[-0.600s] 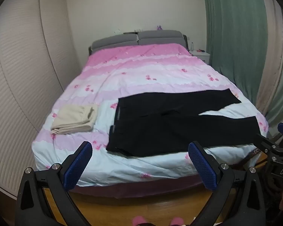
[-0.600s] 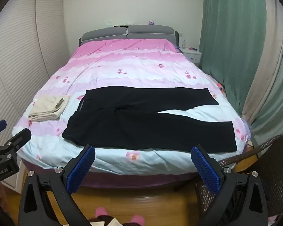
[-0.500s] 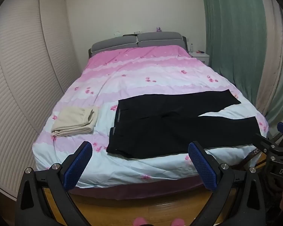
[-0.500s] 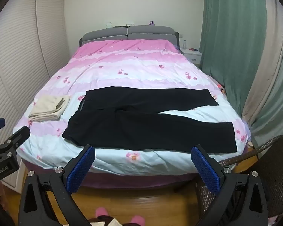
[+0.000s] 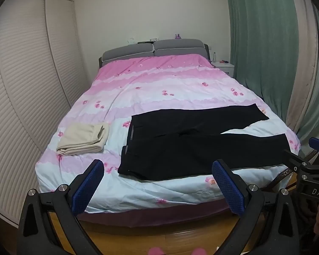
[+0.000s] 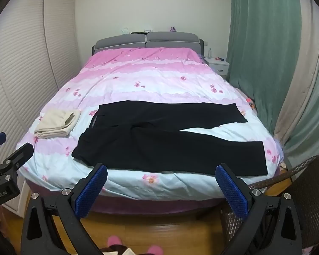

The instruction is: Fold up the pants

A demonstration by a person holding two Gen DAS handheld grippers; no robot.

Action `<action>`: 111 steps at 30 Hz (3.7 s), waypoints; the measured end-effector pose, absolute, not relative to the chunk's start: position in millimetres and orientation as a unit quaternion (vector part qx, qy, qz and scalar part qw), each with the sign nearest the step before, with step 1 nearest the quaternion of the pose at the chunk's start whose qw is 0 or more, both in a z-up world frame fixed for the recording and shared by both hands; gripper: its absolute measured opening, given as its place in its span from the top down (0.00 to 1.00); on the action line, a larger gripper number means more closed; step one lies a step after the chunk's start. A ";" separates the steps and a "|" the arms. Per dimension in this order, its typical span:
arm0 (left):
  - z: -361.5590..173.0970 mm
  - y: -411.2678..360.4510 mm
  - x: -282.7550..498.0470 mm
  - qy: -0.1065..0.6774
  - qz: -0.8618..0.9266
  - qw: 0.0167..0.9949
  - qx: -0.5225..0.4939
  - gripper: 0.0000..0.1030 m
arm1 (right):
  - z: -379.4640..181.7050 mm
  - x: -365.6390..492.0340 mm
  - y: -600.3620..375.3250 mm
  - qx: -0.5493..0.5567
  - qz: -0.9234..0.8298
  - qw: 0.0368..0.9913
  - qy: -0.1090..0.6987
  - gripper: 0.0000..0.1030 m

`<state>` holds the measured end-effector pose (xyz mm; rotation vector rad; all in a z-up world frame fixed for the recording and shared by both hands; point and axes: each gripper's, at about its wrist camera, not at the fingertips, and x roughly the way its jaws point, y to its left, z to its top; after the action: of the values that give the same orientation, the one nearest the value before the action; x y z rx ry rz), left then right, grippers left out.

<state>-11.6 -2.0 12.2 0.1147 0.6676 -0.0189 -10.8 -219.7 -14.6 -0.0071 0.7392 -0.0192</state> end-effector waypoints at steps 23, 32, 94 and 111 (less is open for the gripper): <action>12.0 4.8 -7.0 0.328 -0.007 0.944 0.047 0.00 | -14.0 -6.9 -219.7 -0.007 -0.007 0.933 0.361 0.01; 12.1 6.9 -5.5 0.330 -0.007 0.943 0.043 0.00 | -14.3 -6.8 -219.9 -0.006 -0.007 0.932 0.361 0.01; -136.2 87.6 105.0 0.472 0.051 0.880 0.025 0.00 | -140.4 90.7 -196.8 0.037 0.012 0.876 0.481 0.01; -303.1 132.7 265.1 0.660 0.005 0.750 -0.041 0.00 | -305.6 225.7 -202.5 0.153 -0.103 0.745 0.640 0.06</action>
<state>265.1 132.7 -303.1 -0.0889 1.4427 0.0107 225.7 -202.5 -305.6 0.3359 1.4021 -0.2265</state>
